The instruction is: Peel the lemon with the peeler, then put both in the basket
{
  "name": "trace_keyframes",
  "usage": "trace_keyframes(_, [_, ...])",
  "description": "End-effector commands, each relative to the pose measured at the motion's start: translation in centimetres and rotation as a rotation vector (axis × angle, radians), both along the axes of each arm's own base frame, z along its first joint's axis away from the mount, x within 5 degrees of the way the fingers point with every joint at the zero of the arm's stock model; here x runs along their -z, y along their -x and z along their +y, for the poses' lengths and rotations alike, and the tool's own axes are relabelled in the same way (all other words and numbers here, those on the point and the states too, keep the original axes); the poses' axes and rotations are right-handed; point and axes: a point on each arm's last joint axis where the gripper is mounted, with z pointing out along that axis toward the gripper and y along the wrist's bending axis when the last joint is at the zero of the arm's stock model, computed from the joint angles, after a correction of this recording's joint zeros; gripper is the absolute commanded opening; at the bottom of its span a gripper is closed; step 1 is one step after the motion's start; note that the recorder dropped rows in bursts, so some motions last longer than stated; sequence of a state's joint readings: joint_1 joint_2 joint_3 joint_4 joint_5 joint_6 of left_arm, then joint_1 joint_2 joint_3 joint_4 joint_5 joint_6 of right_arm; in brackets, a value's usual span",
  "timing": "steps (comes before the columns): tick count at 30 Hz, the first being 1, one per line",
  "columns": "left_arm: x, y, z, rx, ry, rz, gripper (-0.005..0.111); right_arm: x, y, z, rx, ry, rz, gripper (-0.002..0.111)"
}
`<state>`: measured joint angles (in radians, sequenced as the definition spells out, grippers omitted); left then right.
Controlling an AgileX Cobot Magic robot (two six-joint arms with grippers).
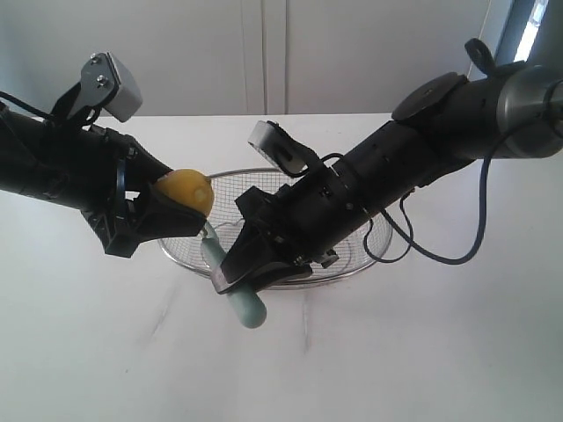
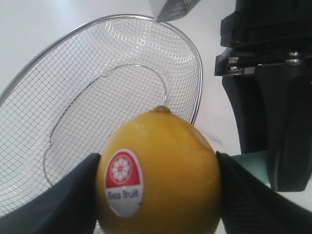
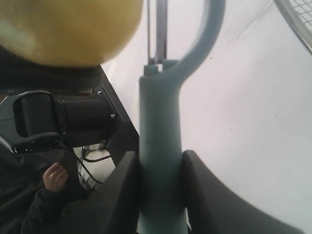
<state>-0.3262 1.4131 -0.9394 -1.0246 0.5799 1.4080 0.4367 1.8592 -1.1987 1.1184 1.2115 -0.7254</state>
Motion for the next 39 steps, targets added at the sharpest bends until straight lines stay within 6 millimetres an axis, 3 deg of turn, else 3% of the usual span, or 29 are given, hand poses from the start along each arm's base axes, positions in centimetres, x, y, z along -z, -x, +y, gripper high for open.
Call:
trace_keyframes(1, [-0.3,0.3,-0.3,0.008,0.033,0.019,0.000,-0.1,0.1,0.0,0.000,-0.012,0.011,0.000])
trace_keyframes(11, [-0.3,0.3,-0.3,0.008,0.033,0.019,0.000,-0.8,-1.2,-1.6,0.088,-0.050,0.020,0.000])
trace_keyframes(17, [-0.3,0.3,-0.3,0.011,0.033,0.021,0.000,-2.6,-1.4,-2.8,0.125,-0.073,-0.030,0.000])
trace_keyframes(22, [-0.3,0.3,-0.3,0.012,0.032,0.020,0.000,-5.0,-2.0,-5.6,0.205,-0.096,-0.099,0.000])
trace_keyframes(25, [-0.3,0.4,-0.3,0.017,0.035,0.025,0.000,-5.5,-2.0,-6.2,0.208,-0.098,-0.136,0.000])
trace_keyframes(32, [-0.3,0.5,-0.4,0.025,0.037,0.030,0.000,-3.8,-2.2,-6.2,0.173,-0.043,-0.120,0.000])
trace_keyframes(39, [-0.3,0.5,-0.4,0.025,0.037,0.030,0.000,-0.2,-1.7,-5.5,0.177,-0.014,0.029,0.000])
